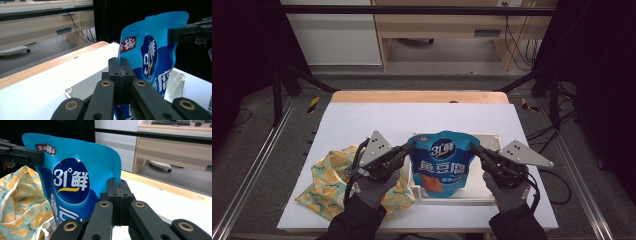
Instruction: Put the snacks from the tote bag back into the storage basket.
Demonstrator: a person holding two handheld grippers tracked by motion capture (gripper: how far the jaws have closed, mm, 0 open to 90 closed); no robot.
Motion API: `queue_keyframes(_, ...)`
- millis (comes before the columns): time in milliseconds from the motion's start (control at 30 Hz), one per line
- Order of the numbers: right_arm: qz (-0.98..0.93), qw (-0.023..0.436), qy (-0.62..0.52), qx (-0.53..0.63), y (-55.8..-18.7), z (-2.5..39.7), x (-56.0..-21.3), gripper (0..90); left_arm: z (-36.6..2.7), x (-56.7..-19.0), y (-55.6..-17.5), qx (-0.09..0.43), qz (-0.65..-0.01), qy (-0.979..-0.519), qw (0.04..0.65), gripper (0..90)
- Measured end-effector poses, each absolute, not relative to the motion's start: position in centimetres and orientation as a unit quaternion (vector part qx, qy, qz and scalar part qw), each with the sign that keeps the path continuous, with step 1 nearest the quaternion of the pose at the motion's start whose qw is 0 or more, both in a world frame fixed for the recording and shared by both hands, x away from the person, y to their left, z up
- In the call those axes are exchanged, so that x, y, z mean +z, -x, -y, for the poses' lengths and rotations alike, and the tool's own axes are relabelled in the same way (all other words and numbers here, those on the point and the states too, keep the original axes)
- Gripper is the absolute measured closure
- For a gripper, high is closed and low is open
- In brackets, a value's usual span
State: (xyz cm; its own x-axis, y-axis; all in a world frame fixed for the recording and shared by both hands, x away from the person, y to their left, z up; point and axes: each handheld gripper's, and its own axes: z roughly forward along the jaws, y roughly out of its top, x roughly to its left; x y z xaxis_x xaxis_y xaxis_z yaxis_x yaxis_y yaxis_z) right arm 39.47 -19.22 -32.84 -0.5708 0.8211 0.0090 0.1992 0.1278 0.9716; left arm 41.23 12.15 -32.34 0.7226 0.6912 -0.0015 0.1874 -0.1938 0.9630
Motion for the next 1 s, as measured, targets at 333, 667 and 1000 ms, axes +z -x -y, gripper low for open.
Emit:
queue_keyframes(333,-0.697,0.281,-0.368,0.547,-39.4,19.3,-33.4,90.0,-12.1,-32.7,-40.9,0.225,-0.294,-0.742,0.559,90.0)
queue_keyframes(667,-0.694,0.28,-0.367,0.552,-39.1,19.3,-33.7,86.3,-12.4,-32.9,-40.7,0.22,-0.288,-0.741,0.565,85.7)
queue_keyframes(1000,-0.692,0.292,-0.368,0.548,-39.3,19.4,-34.1,62.1,-13.0,-32.7,-40.1,0.22,-0.272,-0.757,0.551,64.9)
